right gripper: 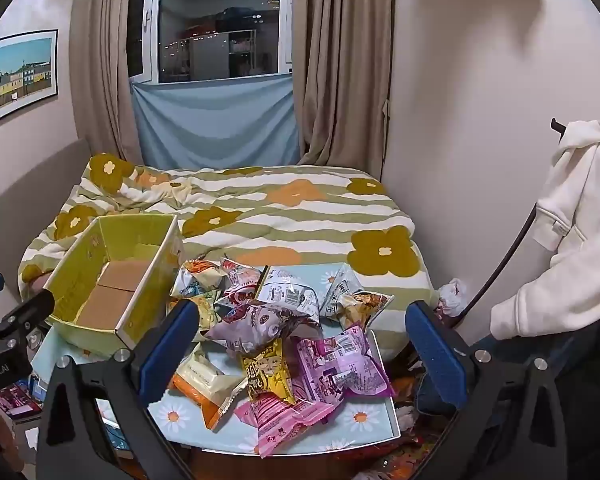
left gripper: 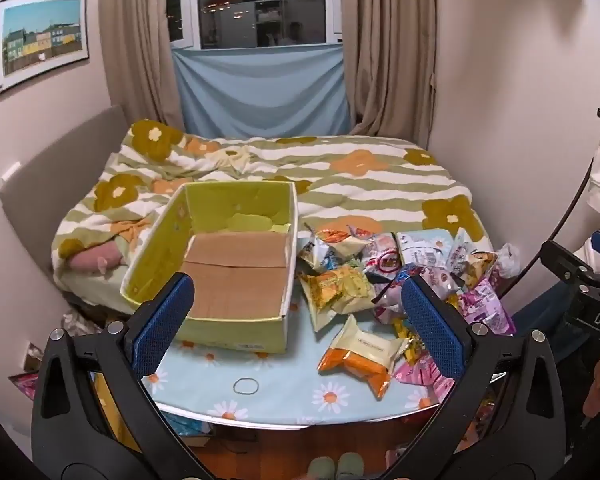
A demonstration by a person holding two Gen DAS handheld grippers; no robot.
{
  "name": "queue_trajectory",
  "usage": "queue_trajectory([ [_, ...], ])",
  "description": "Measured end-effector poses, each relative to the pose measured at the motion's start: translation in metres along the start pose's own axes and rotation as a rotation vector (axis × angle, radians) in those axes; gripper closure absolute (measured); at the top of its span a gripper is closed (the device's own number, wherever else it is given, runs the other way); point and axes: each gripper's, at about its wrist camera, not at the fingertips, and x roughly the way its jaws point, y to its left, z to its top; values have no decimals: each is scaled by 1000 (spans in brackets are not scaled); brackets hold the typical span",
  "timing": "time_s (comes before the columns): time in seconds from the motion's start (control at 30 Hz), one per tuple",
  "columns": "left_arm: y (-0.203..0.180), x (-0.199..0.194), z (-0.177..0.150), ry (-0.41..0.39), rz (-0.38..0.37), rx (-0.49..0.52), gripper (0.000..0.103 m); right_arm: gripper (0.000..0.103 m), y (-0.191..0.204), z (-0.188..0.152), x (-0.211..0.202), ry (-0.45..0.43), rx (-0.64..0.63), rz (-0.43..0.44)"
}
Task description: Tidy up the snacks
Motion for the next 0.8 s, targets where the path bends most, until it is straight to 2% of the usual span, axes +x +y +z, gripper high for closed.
queue_trajectory([
  [0.2, 0, 0, 1, -23, 4, -1, 0, 0, 0, 1, 1, 8, -2, -2],
  [0.8, 3, 6, 4, -8, -2, -4, 0, 0, 6, 2, 7, 8, 1, 6],
])
